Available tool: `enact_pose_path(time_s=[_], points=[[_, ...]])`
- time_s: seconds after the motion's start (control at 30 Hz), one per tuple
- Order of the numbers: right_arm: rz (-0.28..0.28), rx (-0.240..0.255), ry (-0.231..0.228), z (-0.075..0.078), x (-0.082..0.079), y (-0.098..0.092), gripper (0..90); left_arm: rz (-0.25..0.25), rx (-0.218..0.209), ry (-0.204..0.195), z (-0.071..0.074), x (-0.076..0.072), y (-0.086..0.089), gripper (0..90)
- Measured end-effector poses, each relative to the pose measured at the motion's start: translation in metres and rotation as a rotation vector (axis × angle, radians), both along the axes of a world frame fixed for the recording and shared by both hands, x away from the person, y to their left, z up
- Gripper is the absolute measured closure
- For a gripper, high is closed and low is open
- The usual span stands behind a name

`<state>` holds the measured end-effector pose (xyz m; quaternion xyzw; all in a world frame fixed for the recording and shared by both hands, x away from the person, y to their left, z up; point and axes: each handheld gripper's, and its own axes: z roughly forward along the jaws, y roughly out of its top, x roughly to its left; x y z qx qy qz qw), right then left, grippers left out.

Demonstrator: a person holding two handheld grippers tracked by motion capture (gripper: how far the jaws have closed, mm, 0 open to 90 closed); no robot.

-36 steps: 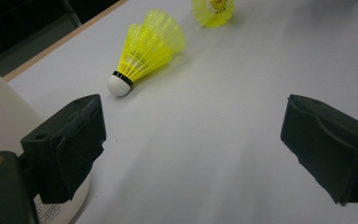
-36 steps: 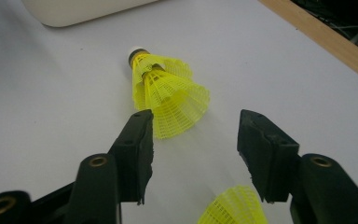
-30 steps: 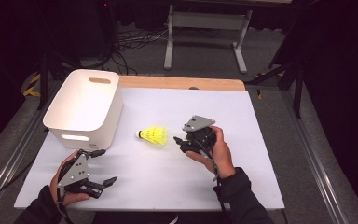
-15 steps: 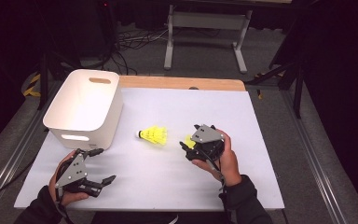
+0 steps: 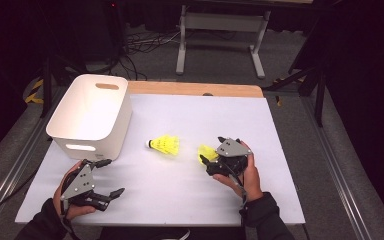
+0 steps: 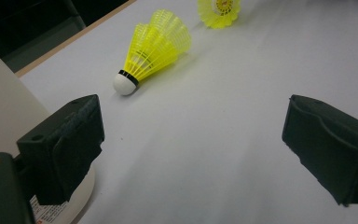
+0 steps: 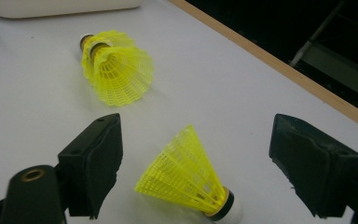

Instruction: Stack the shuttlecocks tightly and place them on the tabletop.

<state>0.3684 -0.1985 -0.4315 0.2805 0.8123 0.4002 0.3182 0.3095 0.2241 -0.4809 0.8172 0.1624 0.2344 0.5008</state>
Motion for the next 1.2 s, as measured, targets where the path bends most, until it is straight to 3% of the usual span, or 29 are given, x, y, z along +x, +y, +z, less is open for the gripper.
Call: enact_pose_path(time_s=[0.1, 0.2, 0.4, 0.57, 0.6, 0.7, 0.77, 0.9, 0.97, 1.03, 1.2], points=[[-0.013, 0.004, 0.019, -0.004, 0.005, -0.006, 18.5, -0.001, 0.005, 0.002, 0.000, 0.001, 0.000, 6.2], [0.008, 0.035, 0.083, -0.009, 0.011, -0.010, 19.3, 0.004, 0.021, -0.002, -0.001, 0.001, -0.001, 6.2], [0.031, 0.011, 0.079, -0.013, 0.008, 0.001, 23.1, 0.004, 0.025, -0.002, -0.002, 0.000, -0.002, 6.2], [-0.006, 0.000, 0.088, -0.015, 0.013, 0.010, 28.5, 0.008, 0.025, 0.000, -0.002, 0.001, -0.002, 6.6], [-0.031, -0.017, 0.104, -0.016, 0.018, 0.018, 33.5, 0.009, 0.026, 0.000, -0.002, 0.001, -0.003, 6.7], [-0.043, -0.041, 0.102, -0.017, 0.021, 0.022, 35.4, 0.008, 0.031, 0.001, -0.002, 0.001, -0.004, 7.0], [-0.066, -0.075, 0.105, -0.020, 0.027, 0.028, 44.0, 0.010, 0.031, 0.004, -0.002, 0.001, -0.005, 7.6], [-0.084, -0.084, 0.132, -0.024, 0.032, 0.030, 52.3, 0.008, 0.035, 0.004, -0.002, 0.000, -0.005, 7.9], [-0.095, -0.112, 0.131, -0.026, 0.035, 0.030, 64.0, 0.013, 0.035, 0.003, -0.002, 0.000, -0.004, 8.1], [-0.092, -0.114, 0.128, -0.026, 0.035, 0.029, 66.4, 0.012, 0.033, 0.003, -0.002, 0.000, -0.004, 8.1], [-0.087, -0.140, 0.088, -0.023, 0.034, 0.032, 85.0, 0.014, 0.033, 0.003, -0.002, 0.000, -0.004, 8.2]])
